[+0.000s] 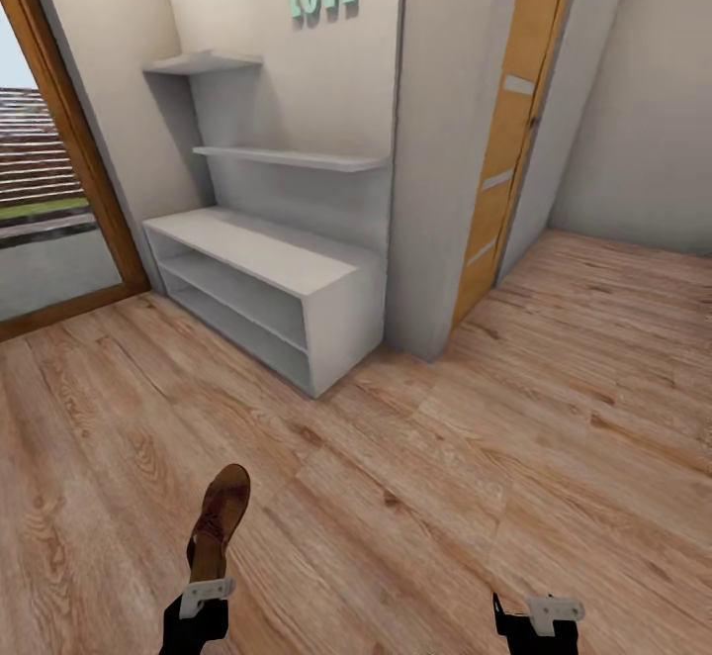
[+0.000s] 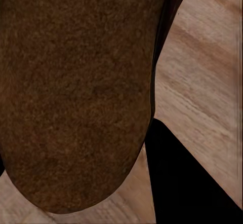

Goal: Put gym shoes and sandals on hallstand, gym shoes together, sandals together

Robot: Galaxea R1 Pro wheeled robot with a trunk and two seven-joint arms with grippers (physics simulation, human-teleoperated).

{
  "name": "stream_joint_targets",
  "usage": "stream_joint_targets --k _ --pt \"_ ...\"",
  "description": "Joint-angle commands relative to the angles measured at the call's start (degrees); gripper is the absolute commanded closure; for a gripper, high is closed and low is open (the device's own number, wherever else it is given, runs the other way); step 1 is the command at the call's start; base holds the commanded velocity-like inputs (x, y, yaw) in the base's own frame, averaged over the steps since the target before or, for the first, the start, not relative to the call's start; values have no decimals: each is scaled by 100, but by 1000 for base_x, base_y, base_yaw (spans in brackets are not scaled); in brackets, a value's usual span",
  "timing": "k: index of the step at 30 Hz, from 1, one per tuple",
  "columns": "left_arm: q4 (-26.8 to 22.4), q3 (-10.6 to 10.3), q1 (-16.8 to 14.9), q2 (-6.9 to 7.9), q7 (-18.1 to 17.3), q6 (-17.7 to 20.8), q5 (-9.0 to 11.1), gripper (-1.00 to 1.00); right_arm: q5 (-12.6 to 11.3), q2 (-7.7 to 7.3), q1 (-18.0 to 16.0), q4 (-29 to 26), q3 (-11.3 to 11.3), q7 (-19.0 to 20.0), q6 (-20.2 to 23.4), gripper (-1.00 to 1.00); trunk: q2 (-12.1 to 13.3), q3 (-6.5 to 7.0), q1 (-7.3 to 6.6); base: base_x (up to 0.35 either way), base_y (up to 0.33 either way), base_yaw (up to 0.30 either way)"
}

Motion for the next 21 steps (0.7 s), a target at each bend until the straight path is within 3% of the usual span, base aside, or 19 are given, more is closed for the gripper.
stream_joint_targets --k 1,21 --pt "2 -29 -2 4 -16 -12 43 100 -30 -6 -5 36 43 -40 -16 -100 -2 -5 -1 0 0 -289" --pt "4 -28 89 14 -41 -30 38 100 -33 -6 -5 90 44 -40 -16 -100 -2 -5 -1 0 0 -292"
